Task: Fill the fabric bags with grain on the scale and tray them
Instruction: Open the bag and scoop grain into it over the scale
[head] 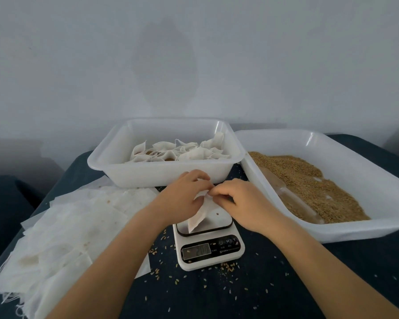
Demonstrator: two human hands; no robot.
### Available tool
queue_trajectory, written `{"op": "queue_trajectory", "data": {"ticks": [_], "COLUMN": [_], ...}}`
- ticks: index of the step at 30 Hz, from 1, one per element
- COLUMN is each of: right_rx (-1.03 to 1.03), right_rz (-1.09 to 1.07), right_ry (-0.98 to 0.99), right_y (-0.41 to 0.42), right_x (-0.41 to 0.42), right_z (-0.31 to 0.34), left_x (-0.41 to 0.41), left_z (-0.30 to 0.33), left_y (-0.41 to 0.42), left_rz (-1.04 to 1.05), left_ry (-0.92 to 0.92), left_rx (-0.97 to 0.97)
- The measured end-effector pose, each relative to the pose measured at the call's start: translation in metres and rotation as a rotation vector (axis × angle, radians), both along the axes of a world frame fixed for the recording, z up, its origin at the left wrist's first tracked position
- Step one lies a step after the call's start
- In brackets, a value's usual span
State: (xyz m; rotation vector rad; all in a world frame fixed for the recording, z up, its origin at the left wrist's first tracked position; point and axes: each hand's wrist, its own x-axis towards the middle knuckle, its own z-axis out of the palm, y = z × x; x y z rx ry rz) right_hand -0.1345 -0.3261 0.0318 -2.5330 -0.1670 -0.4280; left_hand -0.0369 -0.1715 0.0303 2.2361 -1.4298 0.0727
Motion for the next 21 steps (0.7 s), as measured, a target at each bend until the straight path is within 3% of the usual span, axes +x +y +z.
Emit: {"op": "queue_trajectory", "data": {"ticks": [4,9,13,15,18,21], "right_rx": [-0.046,-0.104,-0.087,-0.259,-0.495,-0.454], "right_rz": [-0.012,-0.004,-0.413,-0.610,-0.671,-0.652], "right_ry": [0.129,0.298,0.184,0.410,0.818,0.905], "right_y": [-0.005,-0.013,-0.072,-0.105,-0.121,-0.127], "right_x": [-0.003,-0.011,-0.006,-0.001,0.001,0.001], "right_z": [0.010,0.033,0.068,0.070,0.052,0.033], "left_x": [0.001,0.004,0.001,0.000,-0.001,-0.002], "left_z": [0.002,0.003,0.007,0.008,0.008,0.006], "left_y": [-0.003,-0.004,0.000,0.000,-0.001,0.000], "left_rz": [-0.114,-0.049,0.009,0.038,0.050,0.059], "left_ry": [0.130,0.049,0.010,-0.033,-0.115,-0.143], "left_rx": [-0.064,0.032,0.081,0.092,0.077,0.044]}}
